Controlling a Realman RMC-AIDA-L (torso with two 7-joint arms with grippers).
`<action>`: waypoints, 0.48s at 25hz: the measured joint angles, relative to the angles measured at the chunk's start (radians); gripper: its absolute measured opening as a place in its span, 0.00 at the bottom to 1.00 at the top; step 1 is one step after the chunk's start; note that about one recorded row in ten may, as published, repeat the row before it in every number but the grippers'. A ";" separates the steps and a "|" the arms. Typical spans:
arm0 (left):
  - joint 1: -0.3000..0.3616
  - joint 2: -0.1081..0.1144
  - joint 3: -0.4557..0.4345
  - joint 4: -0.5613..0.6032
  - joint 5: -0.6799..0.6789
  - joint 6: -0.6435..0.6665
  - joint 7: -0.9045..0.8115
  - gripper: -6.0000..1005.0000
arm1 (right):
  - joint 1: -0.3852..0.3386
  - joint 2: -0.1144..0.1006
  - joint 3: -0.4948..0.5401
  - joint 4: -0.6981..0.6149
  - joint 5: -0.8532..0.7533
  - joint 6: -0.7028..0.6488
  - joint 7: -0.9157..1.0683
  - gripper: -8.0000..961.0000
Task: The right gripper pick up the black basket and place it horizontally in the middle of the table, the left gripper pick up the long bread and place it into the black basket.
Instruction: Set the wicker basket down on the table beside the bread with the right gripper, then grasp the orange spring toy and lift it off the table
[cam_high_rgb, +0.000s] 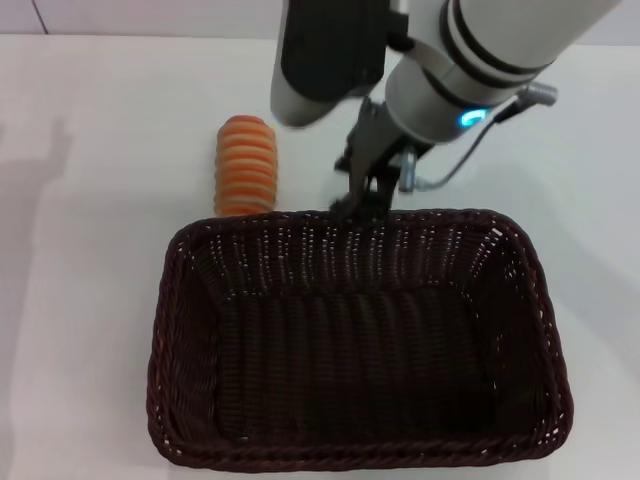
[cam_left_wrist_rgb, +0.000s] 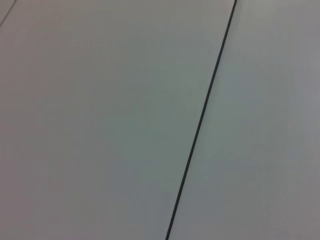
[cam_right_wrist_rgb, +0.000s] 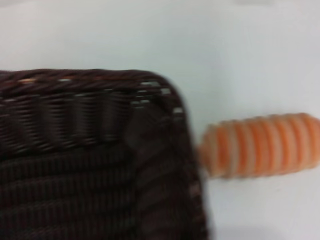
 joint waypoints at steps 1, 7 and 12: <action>0.000 0.000 0.002 0.000 0.000 0.002 0.000 0.78 | -0.012 0.000 0.009 -0.006 -0.014 -0.032 0.006 0.45; -0.007 0.000 0.016 -0.001 0.007 0.010 -0.020 0.78 | -0.182 0.000 0.091 -0.093 -0.080 -0.337 -0.021 0.45; -0.013 0.001 0.032 -0.009 0.007 0.011 -0.042 0.77 | -0.380 0.000 0.116 -0.134 0.024 -0.702 -0.152 0.45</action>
